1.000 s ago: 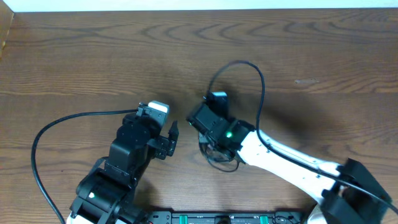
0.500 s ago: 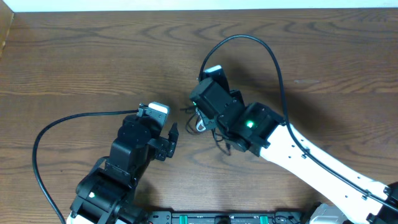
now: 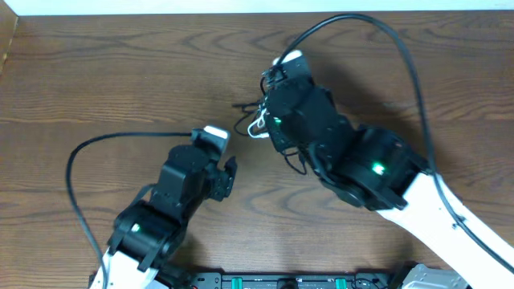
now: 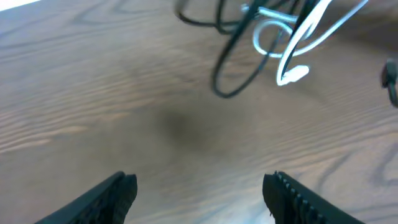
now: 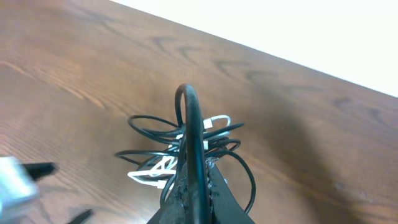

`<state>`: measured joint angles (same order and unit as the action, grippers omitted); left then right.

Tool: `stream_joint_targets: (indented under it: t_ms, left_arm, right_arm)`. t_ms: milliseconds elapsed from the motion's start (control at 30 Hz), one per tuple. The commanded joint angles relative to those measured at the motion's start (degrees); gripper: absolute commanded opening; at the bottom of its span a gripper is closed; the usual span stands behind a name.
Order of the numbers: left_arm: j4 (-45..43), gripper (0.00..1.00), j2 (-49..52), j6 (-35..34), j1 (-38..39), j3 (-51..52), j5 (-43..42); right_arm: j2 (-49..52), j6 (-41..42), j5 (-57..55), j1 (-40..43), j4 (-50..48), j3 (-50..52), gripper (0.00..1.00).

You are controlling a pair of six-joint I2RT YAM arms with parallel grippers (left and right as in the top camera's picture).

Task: Untangle cables

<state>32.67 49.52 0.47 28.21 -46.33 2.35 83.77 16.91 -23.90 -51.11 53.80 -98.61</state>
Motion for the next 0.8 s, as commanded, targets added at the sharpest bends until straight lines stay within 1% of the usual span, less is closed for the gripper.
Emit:
stream_joint_targets:
  t_ms: [0, 33, 167, 333, 433, 567, 633, 700, 733, 767]
  left_arm:
    - [-3.26, 0.71, 3.15, 2.14, 0.13, -0.79, -4.28]
    - [-4.50, 0.71, 3.98, 3.43, 0.13, -0.79, -5.03]
    - [-9.03, 0.79, 6.51, 8.83, 0.13, -0.79, -7.26]
    - [-12.98, 0.80, 7.91, 14.56, 0.11, -0.79, -7.32]
    - [-15.04, 0.81, 8.31, 16.04, 0.11, -0.79, -7.30]
    - [-17.66, 0.80, 9.03, 16.02, 0.13, -0.79, -7.32]
    - [-18.56, 0.77, 9.55, 16.02, 0.11, -0.79, -7.32]
    - [-19.30, 0.68, 10.08, 16.02, 0.13, -0.79, -7.32]
    - [-19.61, 0.64, 10.34, 16.02, 0.11, -0.79, -7.32]
    - [-20.00, 0.58, 10.56, 16.04, 0.11, -0.79, -7.32]
  right_arm:
    - [-1.40, -1.33, -1.42, 0.13, 0.31, -1.51, 0.01]
    - [-1.49, -1.31, -1.42, 0.13, 0.72, -1.51, 0.01]
    - [-1.68, -1.31, -1.42, 0.13, 2.47, -1.51, 0.01]
    - [-1.92, -1.31, -1.14, 0.09, 3.78, -1.53, 0.01]
    - [-2.51, -1.31, -0.66, -0.02, 4.37, -1.53, 0.01]
    - [-4.42, -1.33, 2.43, -0.37, 4.81, -1.53, 0.01]
    - [-5.68, -1.31, 4.24, -0.37, 4.90, -1.53, 0.01]
    - [-6.91, -1.31, 5.88, -0.37, 4.90, -1.53, 0.01]
    - [-7.58, -1.33, 6.62, -0.37, 4.87, -1.53, 0.01]
    - [-8.35, -1.33, 7.41, -0.37, 4.90, -1.53, 0.01]
